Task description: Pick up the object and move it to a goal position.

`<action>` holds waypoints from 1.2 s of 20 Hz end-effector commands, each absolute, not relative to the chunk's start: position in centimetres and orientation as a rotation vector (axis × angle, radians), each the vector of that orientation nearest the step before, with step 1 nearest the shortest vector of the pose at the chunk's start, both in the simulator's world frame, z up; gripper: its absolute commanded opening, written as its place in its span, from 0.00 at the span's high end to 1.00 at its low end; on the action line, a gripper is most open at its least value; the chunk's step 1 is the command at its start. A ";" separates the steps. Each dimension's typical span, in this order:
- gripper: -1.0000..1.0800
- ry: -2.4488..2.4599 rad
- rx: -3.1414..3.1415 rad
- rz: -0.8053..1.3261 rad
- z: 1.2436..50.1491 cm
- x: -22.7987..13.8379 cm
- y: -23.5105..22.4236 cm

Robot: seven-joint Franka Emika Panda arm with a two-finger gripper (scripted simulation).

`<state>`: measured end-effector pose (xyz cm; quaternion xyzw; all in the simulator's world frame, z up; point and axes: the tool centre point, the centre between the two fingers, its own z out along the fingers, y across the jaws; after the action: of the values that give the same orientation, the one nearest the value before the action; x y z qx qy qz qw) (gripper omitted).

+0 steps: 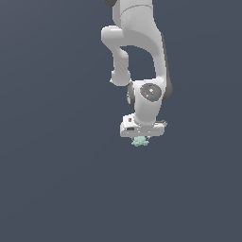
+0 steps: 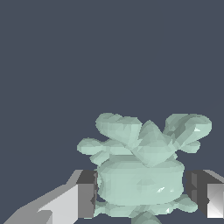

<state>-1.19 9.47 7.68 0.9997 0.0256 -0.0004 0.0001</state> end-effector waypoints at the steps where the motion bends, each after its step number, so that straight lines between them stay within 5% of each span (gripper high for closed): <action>1: 1.00 0.081 3.140 0.000 9.2 -1.8 9.9; 24: 1.00 0.082 3.139 0.001 30.4 -10.9 16.3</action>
<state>-10.32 15.95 29.07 0.9997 0.0263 0.0008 0.0008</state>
